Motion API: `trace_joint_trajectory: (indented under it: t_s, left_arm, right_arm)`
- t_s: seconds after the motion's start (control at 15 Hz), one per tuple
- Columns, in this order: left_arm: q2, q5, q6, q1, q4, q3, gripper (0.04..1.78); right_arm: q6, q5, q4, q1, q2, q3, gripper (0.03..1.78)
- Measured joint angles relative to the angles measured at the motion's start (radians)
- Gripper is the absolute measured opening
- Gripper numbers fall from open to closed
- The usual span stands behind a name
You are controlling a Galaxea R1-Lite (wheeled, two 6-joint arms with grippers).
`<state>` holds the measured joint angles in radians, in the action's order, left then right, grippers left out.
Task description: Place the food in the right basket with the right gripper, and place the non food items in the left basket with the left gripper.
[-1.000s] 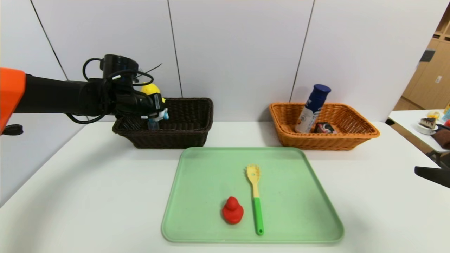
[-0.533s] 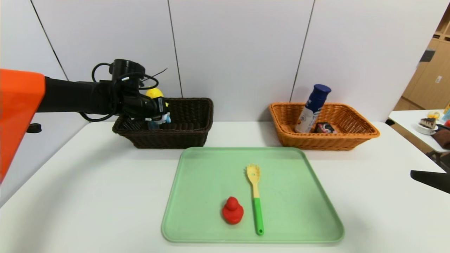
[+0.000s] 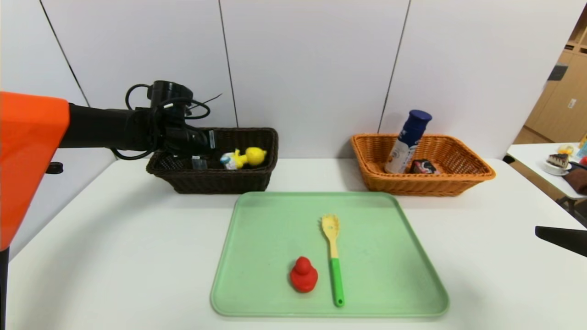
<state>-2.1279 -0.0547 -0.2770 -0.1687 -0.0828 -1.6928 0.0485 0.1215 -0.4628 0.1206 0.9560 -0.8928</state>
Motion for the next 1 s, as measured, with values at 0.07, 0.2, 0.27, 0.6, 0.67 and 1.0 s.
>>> trace_joint_trajectory:
  t_s: [0.07, 0.2, 0.27, 0.6, 0.67, 1.0]
  left_arm:
    - [0.017, 0.000, -0.001, 0.000, -0.003, 0.000, 1.34]
    - [0.084, 0.001, -0.001, -0.007, -0.026, 0.004, 1.42]
    - [0.137, 0.001, 0.000, -0.014, -0.066, 0.006, 1.45]
    - [0.470, 0.009, 0.030, -0.101, -0.481, 0.059, 1.57]
    - [0.533, 0.020, 0.031, -0.150, -0.562, 0.087, 1.59]
    - [0.716, 0.199, -0.063, -0.531, -0.710, 0.229, 1.64]
  right_arm:
    - [0.000, -0.002, 0.000, -0.001, -0.001, 0.000, 1.70]
    - [0.000, -0.010, -0.001, -0.001, -0.004, -0.008, 1.70]
    - [0.001, -0.019, -0.005, -0.006, -0.006, -0.017, 1.70]
    - [-0.001, -0.044, -0.036, -0.035, 0.013, -0.103, 1.71]
    - [-0.001, -0.039, -0.070, -0.036, 0.023, -0.129, 1.71]
    - [0.032, 0.051, -0.286, -0.035, 0.074, -0.196, 1.71]
